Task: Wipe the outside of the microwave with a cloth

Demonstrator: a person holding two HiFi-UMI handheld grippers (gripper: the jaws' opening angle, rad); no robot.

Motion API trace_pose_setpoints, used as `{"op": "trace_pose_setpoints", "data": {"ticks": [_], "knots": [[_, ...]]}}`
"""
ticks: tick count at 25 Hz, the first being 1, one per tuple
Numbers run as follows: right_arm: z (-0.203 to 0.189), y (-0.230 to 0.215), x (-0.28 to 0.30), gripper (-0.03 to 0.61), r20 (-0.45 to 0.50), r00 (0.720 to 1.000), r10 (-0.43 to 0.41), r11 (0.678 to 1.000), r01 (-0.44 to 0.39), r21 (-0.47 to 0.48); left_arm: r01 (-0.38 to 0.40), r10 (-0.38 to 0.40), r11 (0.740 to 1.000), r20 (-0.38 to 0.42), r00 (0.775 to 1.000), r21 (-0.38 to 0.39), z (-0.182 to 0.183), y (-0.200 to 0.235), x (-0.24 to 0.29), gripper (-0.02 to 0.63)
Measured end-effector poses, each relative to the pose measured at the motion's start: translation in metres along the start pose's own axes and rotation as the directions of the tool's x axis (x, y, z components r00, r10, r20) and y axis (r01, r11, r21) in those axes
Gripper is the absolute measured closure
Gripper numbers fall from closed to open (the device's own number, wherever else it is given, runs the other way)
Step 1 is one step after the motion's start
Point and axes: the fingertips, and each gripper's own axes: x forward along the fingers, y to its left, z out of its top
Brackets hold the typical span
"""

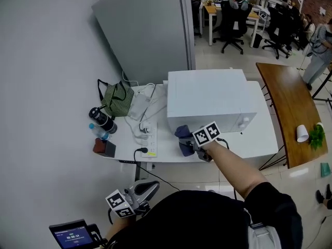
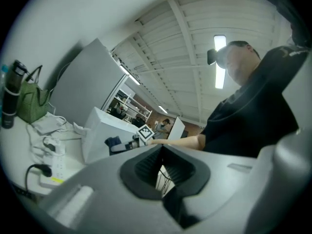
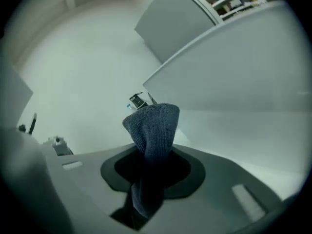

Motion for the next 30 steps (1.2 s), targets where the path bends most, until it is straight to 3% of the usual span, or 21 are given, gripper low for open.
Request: {"op": "trace_pose_setpoints", "data": {"ticks": [4,7,11,15,21,25,27,30], "knots": [[0.034,0.011,0.057,0.474,0.040,0.999,0.026,0.998,-0.028,0.065,-0.080,0.080,0.997,0.013,0.997,-0.006,0.002,0.016,-0.047,0.611],[0.053,0.003,0.050,0.476,0.127,0.992,0.014,0.991,-0.031,0.132,-0.105,0.105,0.994,0.018,0.994,-0.003,0.004,0.022,-0.062,0.611],[0.046,-0.034,-0.002,0.477,0.184,0.981,-0.066,0.977,0.026,0.212,-0.084,0.084,0.996,0.015,0.996,0.002,0.007,0.019,-0.050,0.611],[0.020,-0.085,-0.081,0.477,0.238,0.959,-0.154,0.955,0.083,0.286,-0.013,0.013,1.000,-0.002,1.000,0.013,0.006,0.010,-0.006,0.611],[-0.019,-0.159,-0.210,0.477,0.317,0.891,-0.326,0.897,0.185,0.402,0.090,-0.090,0.996,-0.040,0.995,0.011,-0.006,-0.011,0.062,0.611],[-0.031,-0.182,-0.253,0.477,0.346,0.852,-0.392,0.870,0.220,0.442,0.115,-0.114,0.993,-0.053,0.992,0.007,-0.011,-0.021,0.084,0.611],[-0.030,-0.172,-0.247,0.480,0.350,0.860,-0.370,0.879,0.203,0.430,0.105,-0.105,0.994,-0.048,0.993,0.006,-0.011,-0.019,0.082,0.611],[-0.028,-0.133,-0.191,0.480,0.295,0.921,-0.254,0.927,0.145,0.346,0.063,-0.063,0.998,-0.029,0.998,0.001,-0.010,-0.010,0.064,0.611]]}}
